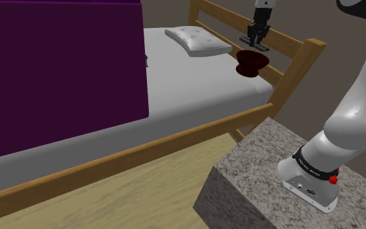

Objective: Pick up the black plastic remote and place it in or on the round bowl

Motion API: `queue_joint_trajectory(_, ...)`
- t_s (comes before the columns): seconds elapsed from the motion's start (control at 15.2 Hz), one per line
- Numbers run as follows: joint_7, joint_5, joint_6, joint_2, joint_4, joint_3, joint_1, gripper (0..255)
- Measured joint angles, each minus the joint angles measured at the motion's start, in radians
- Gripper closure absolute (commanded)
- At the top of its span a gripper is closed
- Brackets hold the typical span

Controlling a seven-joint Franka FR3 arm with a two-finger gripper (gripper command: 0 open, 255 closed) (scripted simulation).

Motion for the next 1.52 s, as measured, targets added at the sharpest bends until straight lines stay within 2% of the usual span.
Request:
queue_joint_trajectory(0.2,-0.042,-0.008,0.018,-0.014,-0.031,-0.016,-0.025,255)
queue_joint_trajectory(0.86,-0.050,-0.003,0.140,0.003,-0.138,-0.015,-0.027,255)
queue_joint_trajectory(1.25,-0.049,-0.003,0.151,0.004,-0.147,-0.015,-0.026,255)
queue_joint_trajectory(1.32,-0.049,-0.003,0.151,0.004,-0.147,-0.015,-0.026,0)
queue_joint_trajectory(1.52,-0.049,-0.003,0.151,0.004,-0.147,-0.015,-0.026,0)
